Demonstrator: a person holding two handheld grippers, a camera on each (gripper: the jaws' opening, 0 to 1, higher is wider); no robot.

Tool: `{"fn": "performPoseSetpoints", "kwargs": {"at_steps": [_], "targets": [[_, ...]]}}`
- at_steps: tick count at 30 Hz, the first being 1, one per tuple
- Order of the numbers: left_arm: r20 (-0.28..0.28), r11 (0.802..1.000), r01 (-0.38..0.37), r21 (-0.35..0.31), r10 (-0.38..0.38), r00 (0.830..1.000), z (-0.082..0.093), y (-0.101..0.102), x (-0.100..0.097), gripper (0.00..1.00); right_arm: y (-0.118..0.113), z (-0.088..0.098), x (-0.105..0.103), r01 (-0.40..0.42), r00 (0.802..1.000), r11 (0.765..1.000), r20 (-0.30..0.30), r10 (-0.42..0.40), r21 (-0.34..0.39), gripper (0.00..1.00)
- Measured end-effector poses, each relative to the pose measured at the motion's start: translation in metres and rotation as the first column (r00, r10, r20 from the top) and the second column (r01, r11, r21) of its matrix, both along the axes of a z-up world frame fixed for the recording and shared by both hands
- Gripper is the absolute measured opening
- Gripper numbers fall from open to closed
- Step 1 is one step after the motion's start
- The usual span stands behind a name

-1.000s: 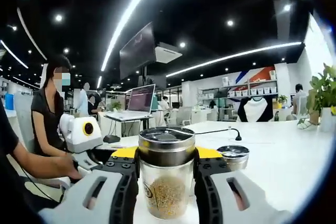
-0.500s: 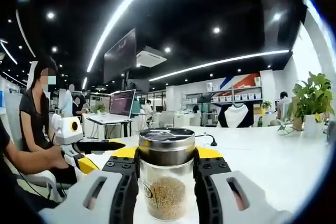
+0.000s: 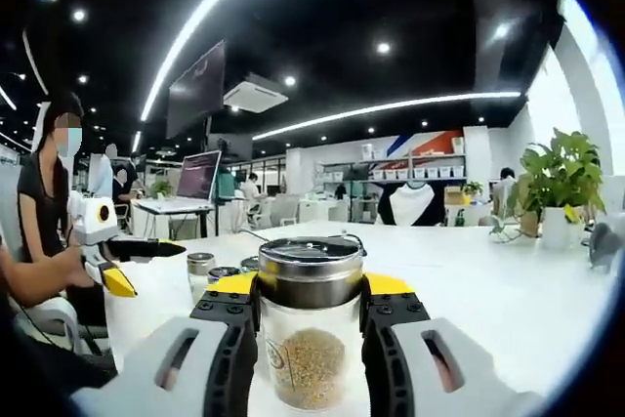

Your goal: Rotate the seasoning bottle until the label or dispensing opening points toward the visible target arrow and the bottle remains upright within the marked orientation range

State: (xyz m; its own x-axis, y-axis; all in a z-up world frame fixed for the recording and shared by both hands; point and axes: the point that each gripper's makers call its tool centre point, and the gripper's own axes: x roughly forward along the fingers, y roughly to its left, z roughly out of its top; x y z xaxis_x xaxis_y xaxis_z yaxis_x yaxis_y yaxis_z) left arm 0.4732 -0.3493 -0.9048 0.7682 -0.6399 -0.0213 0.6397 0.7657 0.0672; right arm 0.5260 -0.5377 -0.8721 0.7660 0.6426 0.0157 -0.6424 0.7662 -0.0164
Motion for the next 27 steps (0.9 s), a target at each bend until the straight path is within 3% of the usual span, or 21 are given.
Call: {"fn": "performPoseSetpoints", "kwargs": {"at_steps": [9, 19, 27], "targets": [[-0.013, 1.000, -0.015, 0.023, 0.016, 1.000, -0.006, 0.010, 0.000, 1.00, -0.006, -0.014, 0.016, 0.001, 1.000, 1.000, -0.018, -0.002, -0.014, 0.38], [-0.050, 1.000, -0.013, 0.018, 0.014, 0.999, -0.015, 0.021, -0.003, 1.00, -0.007, -0.021, 0.022, -0.003, 0.999, 1.000, -0.044, 0.004, 0.012, 0.38], [-0.050, 0.999, -0.004, 0.042, 0.006, 0.999, -0.018, 0.021, -0.005, 1.00, -0.003, -0.022, 0.019, -0.026, 0.999, 1.000, -0.033, 0.026, -0.015, 0.38]]}}
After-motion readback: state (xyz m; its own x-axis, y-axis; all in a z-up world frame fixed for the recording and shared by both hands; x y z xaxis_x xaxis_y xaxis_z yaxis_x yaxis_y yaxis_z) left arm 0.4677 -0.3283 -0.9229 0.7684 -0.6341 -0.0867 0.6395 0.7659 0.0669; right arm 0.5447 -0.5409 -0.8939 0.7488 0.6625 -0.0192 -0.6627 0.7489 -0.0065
